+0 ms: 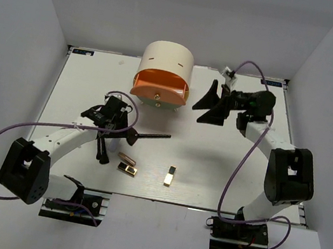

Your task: Organize the makeup

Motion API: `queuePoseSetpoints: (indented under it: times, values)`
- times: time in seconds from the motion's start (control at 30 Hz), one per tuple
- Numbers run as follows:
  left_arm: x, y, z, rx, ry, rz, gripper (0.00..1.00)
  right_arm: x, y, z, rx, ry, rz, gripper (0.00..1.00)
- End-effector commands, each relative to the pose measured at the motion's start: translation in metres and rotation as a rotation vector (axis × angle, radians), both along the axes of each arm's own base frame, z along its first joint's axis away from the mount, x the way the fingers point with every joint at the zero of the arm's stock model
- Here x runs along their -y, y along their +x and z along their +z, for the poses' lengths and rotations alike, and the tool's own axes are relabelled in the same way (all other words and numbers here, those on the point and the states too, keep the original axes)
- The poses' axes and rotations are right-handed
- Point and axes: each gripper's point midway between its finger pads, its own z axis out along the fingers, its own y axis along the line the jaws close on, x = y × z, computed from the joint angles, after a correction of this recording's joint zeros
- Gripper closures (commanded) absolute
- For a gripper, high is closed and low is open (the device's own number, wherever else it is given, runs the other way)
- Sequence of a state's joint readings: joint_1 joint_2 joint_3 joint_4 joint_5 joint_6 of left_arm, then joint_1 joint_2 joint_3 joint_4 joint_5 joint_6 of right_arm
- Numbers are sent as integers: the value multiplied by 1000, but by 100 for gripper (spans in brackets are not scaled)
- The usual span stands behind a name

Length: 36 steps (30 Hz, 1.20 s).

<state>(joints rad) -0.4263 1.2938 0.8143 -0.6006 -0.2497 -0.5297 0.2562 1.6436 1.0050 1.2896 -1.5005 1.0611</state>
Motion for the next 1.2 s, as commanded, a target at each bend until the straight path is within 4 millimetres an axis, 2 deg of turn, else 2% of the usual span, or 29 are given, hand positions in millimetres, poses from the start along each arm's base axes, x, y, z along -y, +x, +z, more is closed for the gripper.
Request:
queuePoseSetpoints:
  times: [0.0, 0.03, 0.07, 0.1, 0.13, 0.17, 0.2, 0.23, 0.27, 0.3, 0.33, 0.37, 0.4, 0.47, 0.5, 0.53, 0.57, 0.6, 0.7, 0.73, 0.77, 0.8, 0.83, 0.93, 0.97, 1.13, 1.17]
  values:
    - [2, 13, 20, 64, -28, -11, 27, 14, -7, 48, 708, 14, 90, 11]
    - [3, 13, 20, 67, -32, -13, 27, 12, -1, 58, 606, -3, 67, 11]
    - [3, 13, 21, 71, -36, -16, 27, 8, 2, 76, 573, 7, 51, 11]
    - [5, 13, 24, 86, -47, -21, 27, 5, 5, 129, 633, 87, 12, 11]
    - [5, 11, 22, 84, -52, -25, 27, -1, 19, 139, 571, 107, 2, 11]
    - [6, 11, 22, 87, -57, -26, 27, -5, 22, 161, 475, 113, 5, 11]
    - [7, 12, 23, 94, -66, -29, 26, -10, 23, 193, 480, 182, -8, 11]
    - [8, 12, 24, 96, -69, -35, 26, -13, 26, 211, 470, 226, -33, 11]
    - [9, 12, 26, 100, -72, -35, 26, -21, 41, 219, 410, 235, -72, 11]
    - [6, 13, 26, 103, -72, -30, 26, -24, 44, 249, 420, 310, -140, 11]
    - [6, 14, 28, 110, -71, -29, 26, -28, 51, 263, 424, 339, -186, 11]
    - [6, 15, 29, 111, -71, -30, 26, -32, 58, 277, 518, 376, -236, 11]
    - [6, 15, 30, 115, -71, -35, 26, -34, 70, 301, 489, 409, -345, 11]
    - [6, 15, 28, 109, -68, -38, 25, -45, 79, 317, 574, 427, -455, 11]
    - [6, 14, 27, 104, -67, -40, 25, -40, 101, 324, 679, 407, -620, 11]
    - [4, 15, 24, 92, -59, -34, 25, -55, 101, 317, 697, 401, -648, 11]
    - [3, 13, 20, 75, -53, -39, 25, -56, 107, 312, 714, 393, -687, 11]
    - [0, 14, 16, 57, -44, -31, 26, -56, 112, 298, 659, 396, -724, 11]
    - [-3, 13, 9, 13, -27, -40, 28, -64, 101, 267, 555, 374, -618, 11]
    - [-2, 13, 8, 5, -29, -47, 31, -69, 102, 247, 503, 345, -598, 11]
    - [-4, 12, 2, -24, -19, -57, 33, -71, 101, 239, 500, 327, -595, 16]
    - [-5, 14, 3, -34, -25, -54, 34, -70, 96, 239, 527, 323, -601, 22]
    - [-4, 13, 1, -54, -22, -63, 37, -70, 101, 224, 553, 283, -627, 27]
    - [-3, 12, -6, -93, -42, -92, 42, -70, 97, 222, 587, 261, -663, 45]
    - [-5, 13, -7, -100, -42, -98, 43, -69, 97, 217, 598, 241, -670, 55]
    - [-1, 15, -23, -154, -87, -128, 43, -63, 100, 208, 592, 220, -700, 57]
    - [5, 15, -24, -161, -112, -146, 43, -64, 100, 207, 585, 219, -701, 57]
